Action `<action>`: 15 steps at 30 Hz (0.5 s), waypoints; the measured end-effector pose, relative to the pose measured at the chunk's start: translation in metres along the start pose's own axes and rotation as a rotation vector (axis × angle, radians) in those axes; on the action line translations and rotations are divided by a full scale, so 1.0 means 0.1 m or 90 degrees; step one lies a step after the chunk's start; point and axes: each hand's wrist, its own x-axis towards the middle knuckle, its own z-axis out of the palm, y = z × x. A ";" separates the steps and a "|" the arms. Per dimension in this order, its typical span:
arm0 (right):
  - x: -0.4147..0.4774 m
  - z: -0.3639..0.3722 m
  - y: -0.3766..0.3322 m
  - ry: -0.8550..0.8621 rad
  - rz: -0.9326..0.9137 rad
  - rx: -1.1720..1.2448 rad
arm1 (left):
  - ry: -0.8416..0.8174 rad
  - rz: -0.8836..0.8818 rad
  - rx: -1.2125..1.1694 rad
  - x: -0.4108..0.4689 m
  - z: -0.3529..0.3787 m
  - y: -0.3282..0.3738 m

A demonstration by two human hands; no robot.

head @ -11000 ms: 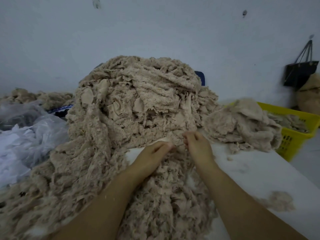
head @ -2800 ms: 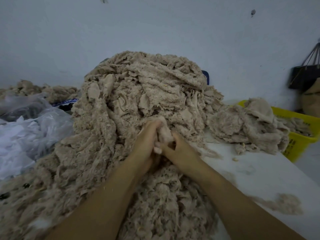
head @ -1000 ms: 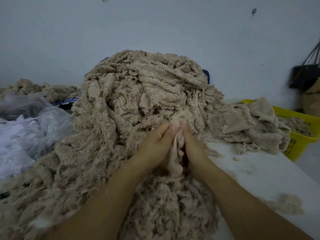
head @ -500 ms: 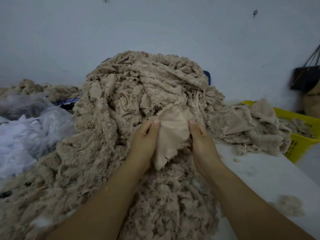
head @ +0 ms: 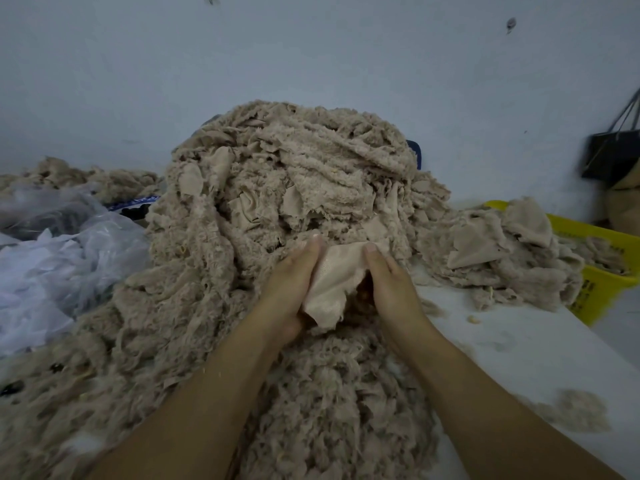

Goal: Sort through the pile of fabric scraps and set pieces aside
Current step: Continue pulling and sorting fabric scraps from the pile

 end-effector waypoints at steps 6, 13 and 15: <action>0.08 -0.03 0.06 0.079 0.009 0.004 | -0.076 -0.039 0.083 -0.04 0.01 -0.01; 0.08 -0.11 -0.03 0.047 -0.015 0.012 | 0.038 -0.080 -0.275 0.08 -0.14 0.07; 0.02 -0.05 -0.02 -0.088 -0.024 -0.048 | 0.039 -0.071 -0.376 0.11 -0.19 0.08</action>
